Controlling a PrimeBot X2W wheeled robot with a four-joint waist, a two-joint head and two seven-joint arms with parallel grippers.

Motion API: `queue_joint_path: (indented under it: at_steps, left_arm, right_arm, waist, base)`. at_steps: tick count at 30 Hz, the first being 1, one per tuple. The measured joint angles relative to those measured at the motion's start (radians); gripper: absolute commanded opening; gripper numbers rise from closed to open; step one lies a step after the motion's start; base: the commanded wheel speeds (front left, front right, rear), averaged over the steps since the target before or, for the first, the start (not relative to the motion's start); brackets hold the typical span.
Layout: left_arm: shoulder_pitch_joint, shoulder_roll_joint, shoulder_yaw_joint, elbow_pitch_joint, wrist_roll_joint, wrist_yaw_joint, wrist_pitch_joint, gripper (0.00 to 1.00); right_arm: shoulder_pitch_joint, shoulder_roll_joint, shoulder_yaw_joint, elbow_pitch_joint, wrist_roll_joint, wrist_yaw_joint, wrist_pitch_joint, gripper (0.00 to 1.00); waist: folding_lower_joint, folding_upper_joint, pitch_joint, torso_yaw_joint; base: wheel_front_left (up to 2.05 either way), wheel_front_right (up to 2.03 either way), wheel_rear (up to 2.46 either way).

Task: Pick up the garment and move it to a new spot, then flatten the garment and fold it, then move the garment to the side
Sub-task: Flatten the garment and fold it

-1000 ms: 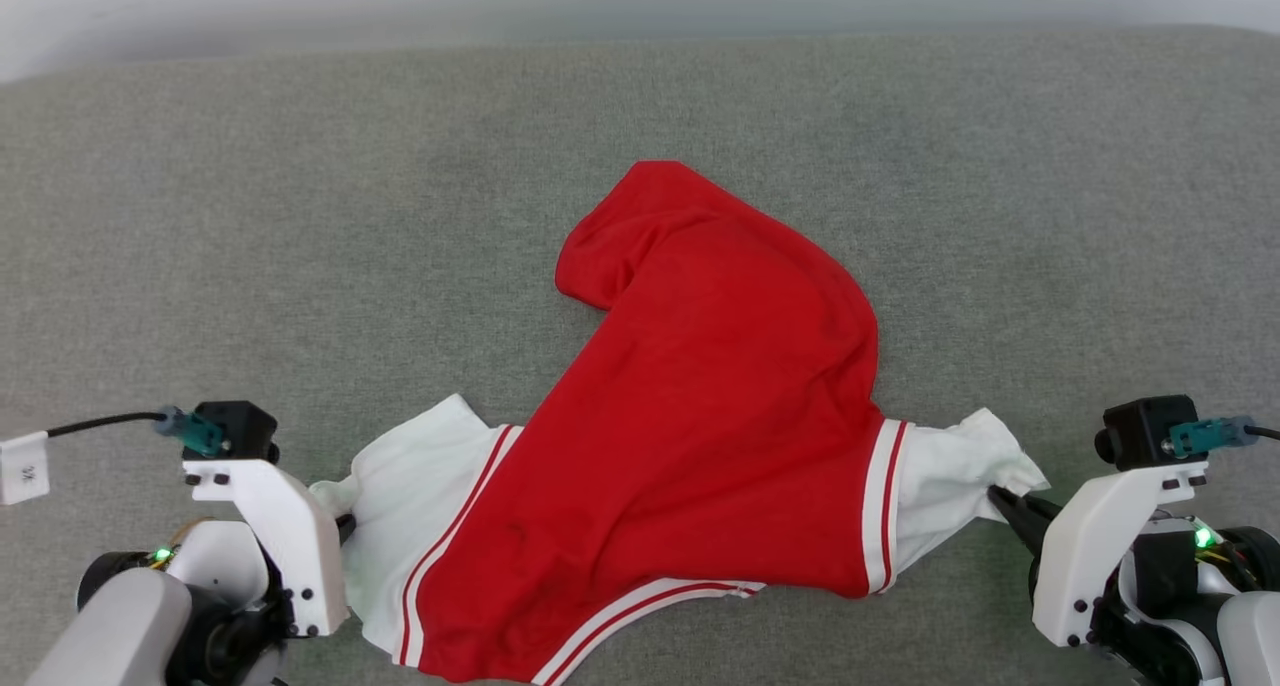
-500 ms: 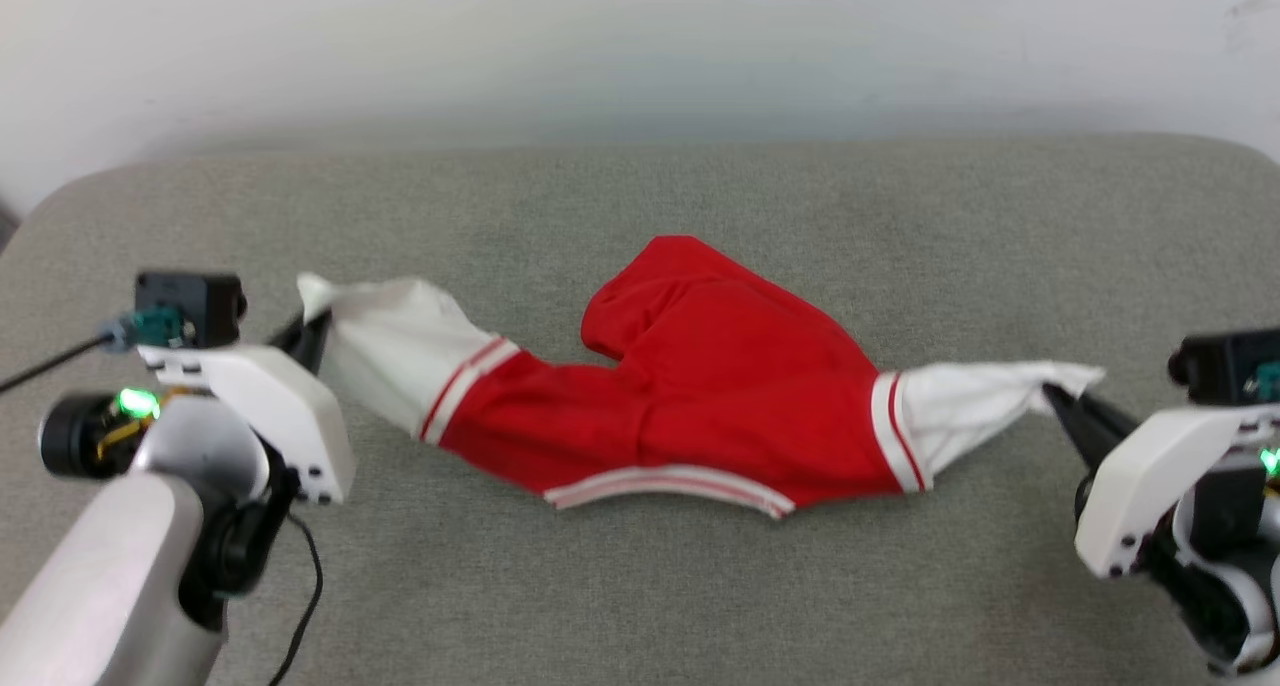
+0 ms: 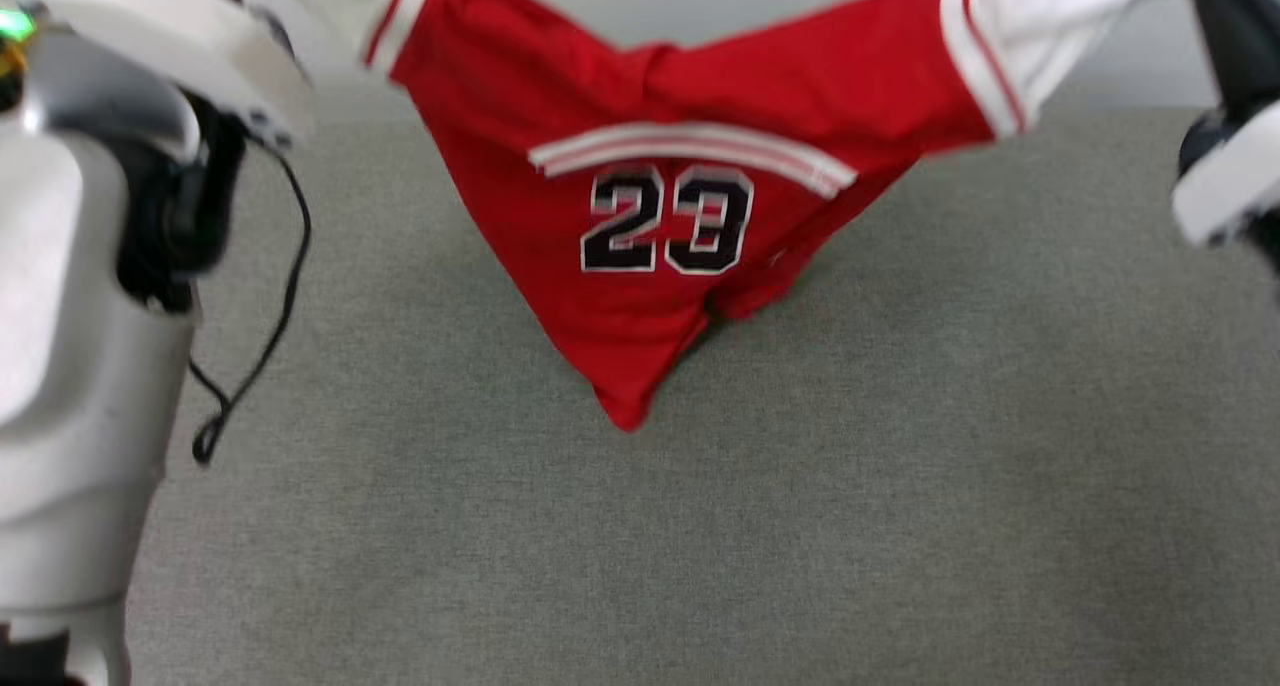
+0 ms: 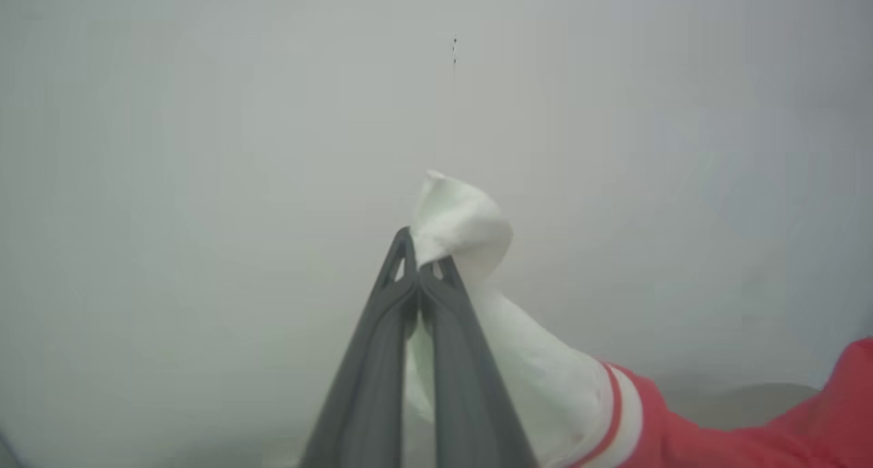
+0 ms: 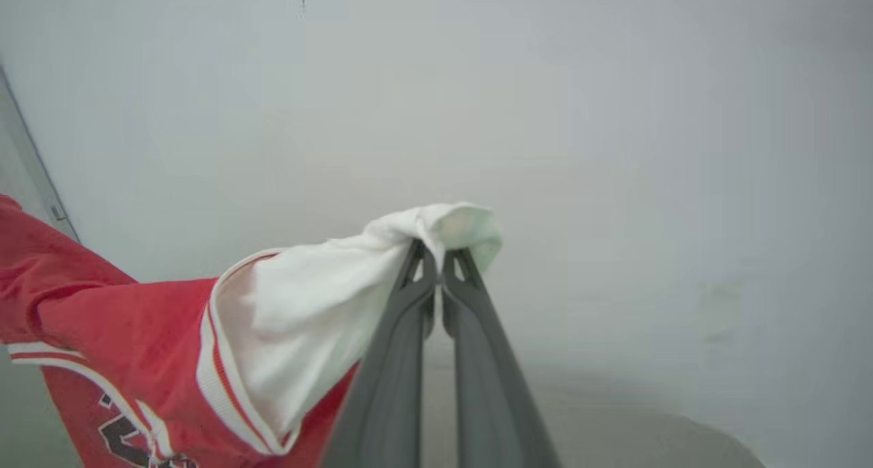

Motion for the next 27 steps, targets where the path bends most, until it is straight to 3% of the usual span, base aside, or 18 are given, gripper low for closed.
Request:
queue_joint_path:
  at_steps: [8,19,20,27]
  left_arm:
    - [-0.319,-0.025,0.020,0.137,0.035,-0.040,-0.099,0.00]
    - [-0.694,0.005,0.031,0.253,0.085,-0.081,-0.137,0.00]
    - [-0.744,0.004,0.028,0.281,0.089,-0.091,-0.148,0.00]
    - [-0.768,-0.010,0.020,0.368,0.083,-0.110,-0.176,0.00]
  right_arm:
    - [-0.356,-0.003,0.006,0.122,0.004,0.000,-0.109,0.00]
    - [-0.802,0.005,0.044,0.351,0.020,0.000,-0.230,0.00]
    - [-0.881,0.006,0.064,0.412,0.019,0.000,-0.263,0.00]
    - [-0.980,0.042,0.132,0.571,0.031,0.000,-0.336,0.00]
  waist:
    - [0.0000,0.0000,0.106,-0.011]
    - [0.0001,0.0000,0.302,-0.050]
    - [0.0002,0.0000,0.357,-0.060]
    - [0.0002,0.0000,0.458,-0.073]
  base:
    - [0.00,0.00,0.00]
    - [0.00,0.00,0.00]
    - [0.00,0.00,0.00]
    - [0.00,0.00,0.00]
